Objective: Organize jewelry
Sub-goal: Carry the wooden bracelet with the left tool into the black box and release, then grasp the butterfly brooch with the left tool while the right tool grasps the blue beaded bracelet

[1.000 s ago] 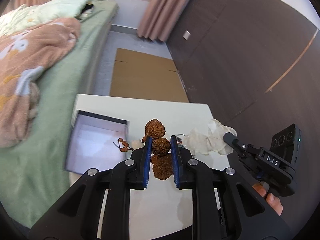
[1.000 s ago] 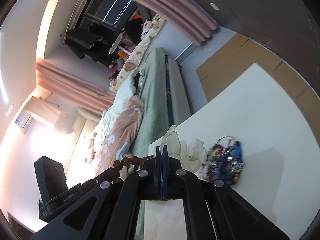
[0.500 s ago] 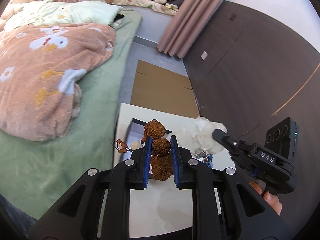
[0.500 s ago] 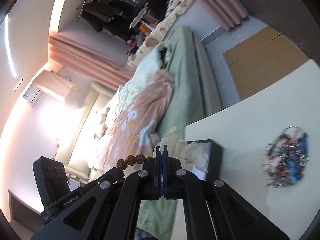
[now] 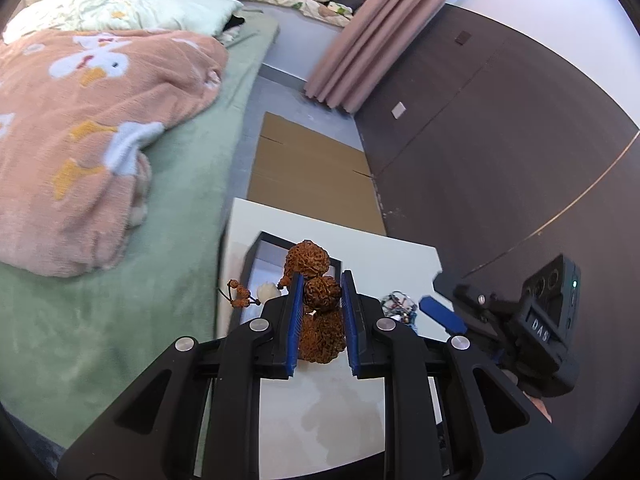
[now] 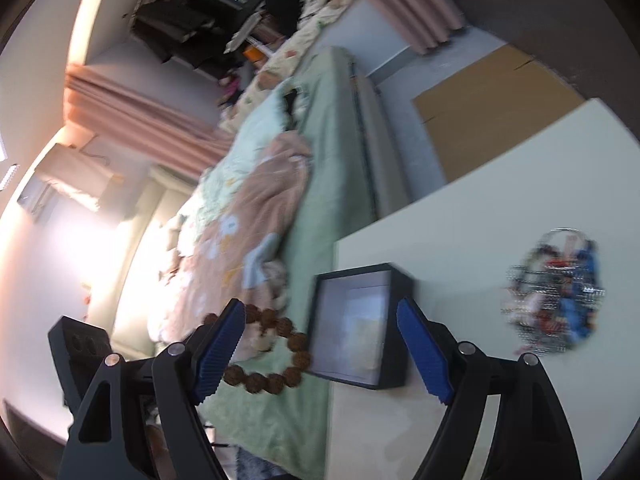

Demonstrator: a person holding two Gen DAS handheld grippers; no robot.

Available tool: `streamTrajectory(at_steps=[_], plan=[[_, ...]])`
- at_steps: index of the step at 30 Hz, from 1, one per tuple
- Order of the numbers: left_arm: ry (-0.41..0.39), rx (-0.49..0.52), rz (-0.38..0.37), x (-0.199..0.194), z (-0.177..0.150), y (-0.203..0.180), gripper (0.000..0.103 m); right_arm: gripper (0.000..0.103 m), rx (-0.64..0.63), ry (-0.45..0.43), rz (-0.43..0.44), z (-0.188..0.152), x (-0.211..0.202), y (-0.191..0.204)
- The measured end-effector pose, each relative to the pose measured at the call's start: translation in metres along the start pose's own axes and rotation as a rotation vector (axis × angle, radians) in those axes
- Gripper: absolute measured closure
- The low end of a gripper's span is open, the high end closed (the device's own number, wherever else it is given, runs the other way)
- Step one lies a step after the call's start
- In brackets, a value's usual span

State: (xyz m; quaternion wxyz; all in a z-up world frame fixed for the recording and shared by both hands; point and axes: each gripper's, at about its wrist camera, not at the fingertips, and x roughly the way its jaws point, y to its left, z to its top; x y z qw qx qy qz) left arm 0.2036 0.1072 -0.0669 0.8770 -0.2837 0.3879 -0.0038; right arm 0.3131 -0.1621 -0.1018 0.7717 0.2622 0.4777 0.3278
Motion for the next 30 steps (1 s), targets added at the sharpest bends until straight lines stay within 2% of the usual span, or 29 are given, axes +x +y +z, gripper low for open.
streamTrajectory(at_steps=[5,7,8,9,10,12,19,28,30], plan=[[0.027,-0.006,-0.047,0.021,-0.002,-0.008,0.084,0.026,0.042,-0.038,-0.080,-0.003,-0.029,-0.030],[0.033,-0.023,-0.021,0.029,-0.004,-0.007,0.080,0.026,0.059,-0.048,-0.105,-0.005,-0.039,-0.041],[0.046,-0.027,0.019,0.036,-0.004,-0.004,0.072,0.026,0.067,-0.059,-0.121,-0.007,-0.047,-0.047],[0.064,-0.039,0.045,0.040,-0.005,-0.001,0.044,0.026,0.068,-0.067,-0.130,-0.006,-0.051,-0.050],[0.061,-0.053,0.051,0.040,-0.005,0.002,0.037,0.026,0.067,-0.080,-0.142,-0.008,-0.060,-0.054],[0.031,-0.041,0.055,0.035,-0.007,0.002,0.036,0.026,0.067,-0.098,-0.159,-0.008,-0.072,-0.060],[0.058,-0.003,0.055,0.039,-0.011,-0.011,0.036,0.026,0.098,-0.140,-0.204,-0.005,-0.099,-0.084],[0.116,0.080,0.042,0.059,-0.028,-0.048,0.035,0.026,0.124,-0.147,-0.223,-0.004,-0.099,-0.113],[0.127,0.100,0.037,0.064,-0.030,-0.056,0.035,0.029,0.130,-0.139,-0.227,-0.004,-0.097,-0.121]])
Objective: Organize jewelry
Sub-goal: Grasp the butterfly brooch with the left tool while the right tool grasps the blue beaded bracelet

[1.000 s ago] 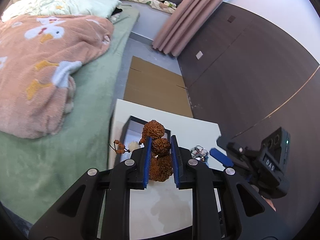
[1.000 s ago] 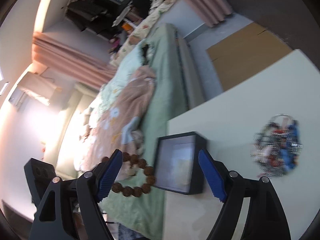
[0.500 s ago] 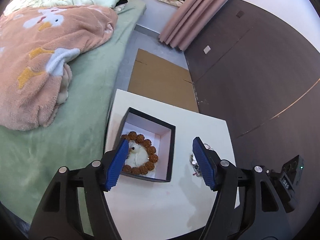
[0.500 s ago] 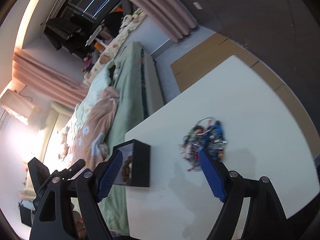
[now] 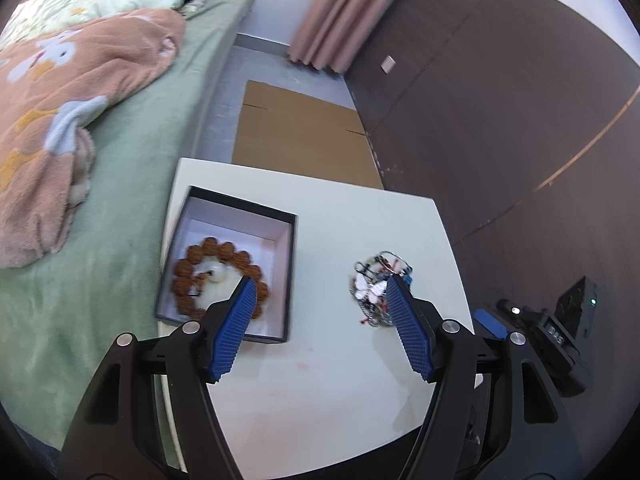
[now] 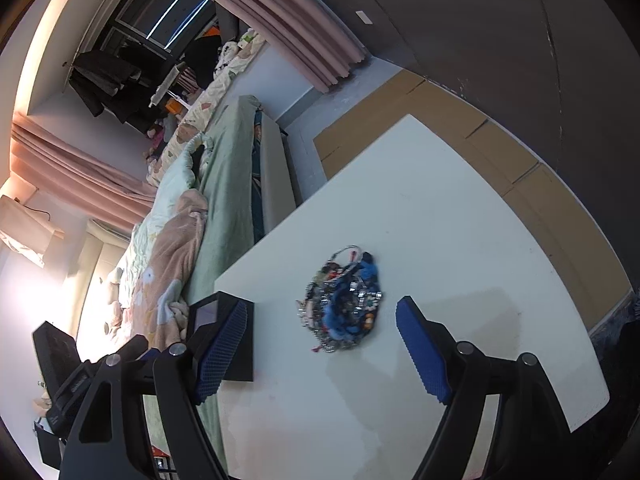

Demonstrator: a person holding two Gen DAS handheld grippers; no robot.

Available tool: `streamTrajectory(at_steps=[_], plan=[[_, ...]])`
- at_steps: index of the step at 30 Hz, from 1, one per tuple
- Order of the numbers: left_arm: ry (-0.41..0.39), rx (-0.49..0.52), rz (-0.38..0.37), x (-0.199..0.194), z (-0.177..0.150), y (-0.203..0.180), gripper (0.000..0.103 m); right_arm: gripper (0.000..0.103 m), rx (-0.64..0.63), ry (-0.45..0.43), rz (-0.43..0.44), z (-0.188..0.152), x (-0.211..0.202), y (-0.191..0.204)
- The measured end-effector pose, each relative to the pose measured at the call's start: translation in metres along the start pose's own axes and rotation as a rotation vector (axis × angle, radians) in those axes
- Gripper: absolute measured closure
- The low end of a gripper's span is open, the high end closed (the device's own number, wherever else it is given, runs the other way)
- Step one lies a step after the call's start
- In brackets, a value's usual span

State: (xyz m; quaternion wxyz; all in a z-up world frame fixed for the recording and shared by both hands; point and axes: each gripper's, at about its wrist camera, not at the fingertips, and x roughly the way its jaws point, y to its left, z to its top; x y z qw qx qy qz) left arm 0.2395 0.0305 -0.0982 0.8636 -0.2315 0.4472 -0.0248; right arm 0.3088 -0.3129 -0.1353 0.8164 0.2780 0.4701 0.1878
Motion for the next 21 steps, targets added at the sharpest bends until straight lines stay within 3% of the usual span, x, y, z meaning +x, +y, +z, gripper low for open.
streamTrajectory(at_steps=[8,12,21], plan=[[0.060,0.081,0.001,0.032,-0.003,-0.039,0.038,0.041,0.053,0.024,0.026,-0.005,0.015,-0.027],[0.108,0.112,-0.008,0.055,-0.005,-0.051,0.044,0.043,0.095,0.041,0.036,-0.008,0.023,-0.040],[0.193,0.143,-0.030,0.106,-0.010,-0.068,0.044,0.043,0.108,0.043,0.051,-0.008,0.023,-0.048]])
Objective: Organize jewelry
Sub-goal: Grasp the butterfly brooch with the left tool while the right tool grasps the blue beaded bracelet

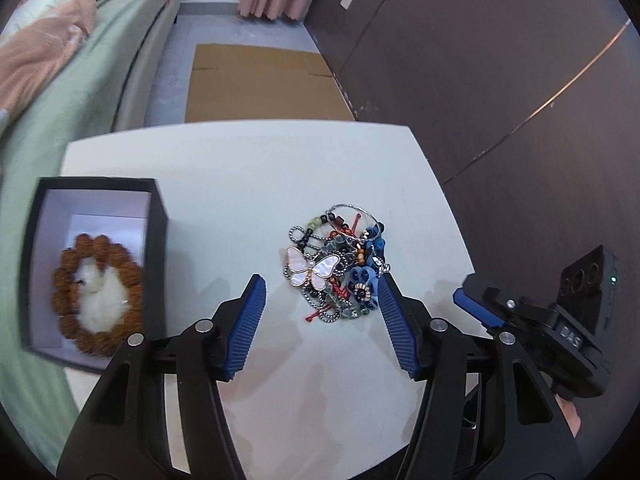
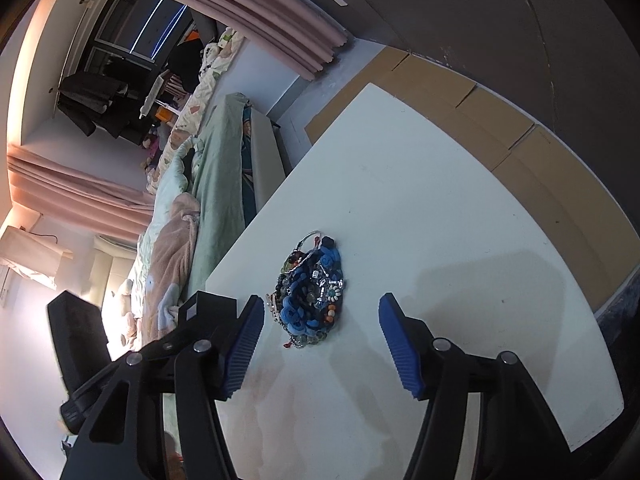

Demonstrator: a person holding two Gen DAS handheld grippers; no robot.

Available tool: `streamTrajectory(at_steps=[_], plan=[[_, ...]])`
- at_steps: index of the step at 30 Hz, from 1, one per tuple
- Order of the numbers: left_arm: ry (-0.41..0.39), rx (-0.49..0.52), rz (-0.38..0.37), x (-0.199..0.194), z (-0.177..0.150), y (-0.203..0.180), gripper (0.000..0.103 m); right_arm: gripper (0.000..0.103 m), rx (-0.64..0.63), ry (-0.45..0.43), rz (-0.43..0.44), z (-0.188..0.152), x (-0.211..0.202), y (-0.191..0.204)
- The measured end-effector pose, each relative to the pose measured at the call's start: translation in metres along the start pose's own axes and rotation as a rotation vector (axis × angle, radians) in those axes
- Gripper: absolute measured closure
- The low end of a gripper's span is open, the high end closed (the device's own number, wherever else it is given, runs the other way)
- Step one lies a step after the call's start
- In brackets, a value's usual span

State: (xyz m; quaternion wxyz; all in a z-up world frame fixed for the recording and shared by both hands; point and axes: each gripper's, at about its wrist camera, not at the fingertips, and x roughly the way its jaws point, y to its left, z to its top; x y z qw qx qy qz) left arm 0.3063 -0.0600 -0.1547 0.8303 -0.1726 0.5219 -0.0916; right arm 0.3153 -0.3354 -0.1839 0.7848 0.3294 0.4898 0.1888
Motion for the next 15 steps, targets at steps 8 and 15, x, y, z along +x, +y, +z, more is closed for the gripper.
streamTrajectory(at_steps=[8,15], plan=[[0.063,0.004,0.006,0.041,0.006,0.000,0.044,0.043,0.010,0.001,0.012,0.004,-0.004,-0.005],[0.088,0.005,0.017,0.064,0.010,0.003,0.044,0.043,0.005,0.013,0.016,0.005,-0.002,-0.005]])
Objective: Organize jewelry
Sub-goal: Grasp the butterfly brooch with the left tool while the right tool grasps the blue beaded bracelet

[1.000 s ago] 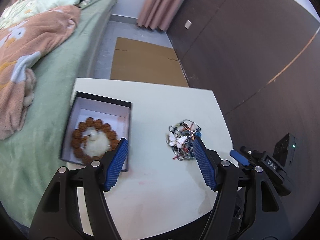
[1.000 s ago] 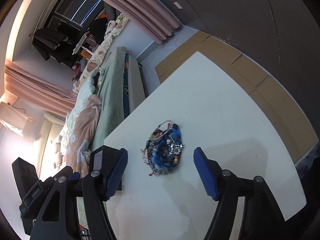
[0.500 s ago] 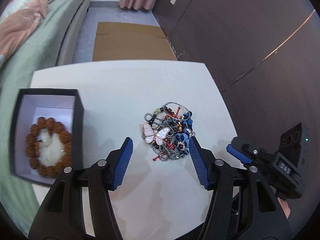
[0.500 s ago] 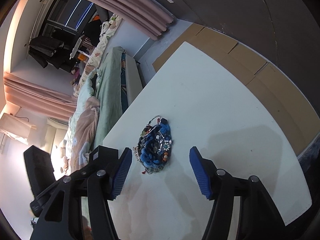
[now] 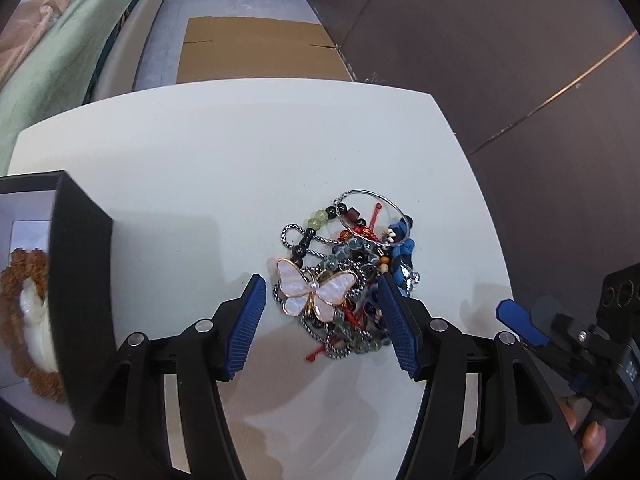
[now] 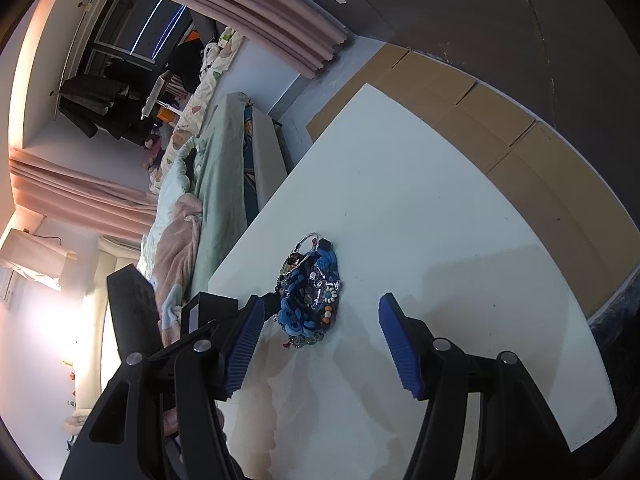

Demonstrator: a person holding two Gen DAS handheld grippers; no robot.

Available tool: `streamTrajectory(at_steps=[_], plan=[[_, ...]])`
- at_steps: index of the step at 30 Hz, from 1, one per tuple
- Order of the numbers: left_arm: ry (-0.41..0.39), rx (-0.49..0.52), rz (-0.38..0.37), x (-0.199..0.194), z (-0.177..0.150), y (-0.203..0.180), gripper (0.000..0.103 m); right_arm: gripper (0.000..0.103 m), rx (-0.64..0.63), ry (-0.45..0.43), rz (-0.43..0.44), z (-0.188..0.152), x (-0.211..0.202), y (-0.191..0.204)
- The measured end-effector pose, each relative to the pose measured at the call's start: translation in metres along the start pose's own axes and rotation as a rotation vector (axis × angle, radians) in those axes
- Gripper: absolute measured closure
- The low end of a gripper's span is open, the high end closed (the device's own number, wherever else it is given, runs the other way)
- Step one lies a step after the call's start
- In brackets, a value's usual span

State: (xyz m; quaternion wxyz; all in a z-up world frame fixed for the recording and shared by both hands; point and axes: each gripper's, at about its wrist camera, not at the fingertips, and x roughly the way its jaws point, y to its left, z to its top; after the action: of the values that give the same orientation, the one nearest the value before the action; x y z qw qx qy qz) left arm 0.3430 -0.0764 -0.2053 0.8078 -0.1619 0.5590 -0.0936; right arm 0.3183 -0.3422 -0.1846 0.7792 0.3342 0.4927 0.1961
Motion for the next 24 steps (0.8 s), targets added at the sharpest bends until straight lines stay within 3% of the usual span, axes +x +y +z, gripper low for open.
streamTrajectory(at_steps=[2,4,17,24], plan=[[-0.009,0.006,0.001,0.001,0.002,0.000,0.048,0.043,-0.003,0.004,-0.002,0.000,0.002,0.001],[-0.007,-0.004,-0.003,0.002,0.003,0.003,0.062,0.043,-0.008,0.009,-0.005,0.000,0.003,0.002],[-0.072,-0.039,-0.016,-0.040,-0.002,0.019,0.063,0.062,-0.066,0.088,0.004,-0.002,0.034,0.025],[-0.107,-0.058,-0.022,-0.070,-0.010,0.030,0.063,0.062,-0.179,0.116,-0.055,-0.010,0.054,0.054]])
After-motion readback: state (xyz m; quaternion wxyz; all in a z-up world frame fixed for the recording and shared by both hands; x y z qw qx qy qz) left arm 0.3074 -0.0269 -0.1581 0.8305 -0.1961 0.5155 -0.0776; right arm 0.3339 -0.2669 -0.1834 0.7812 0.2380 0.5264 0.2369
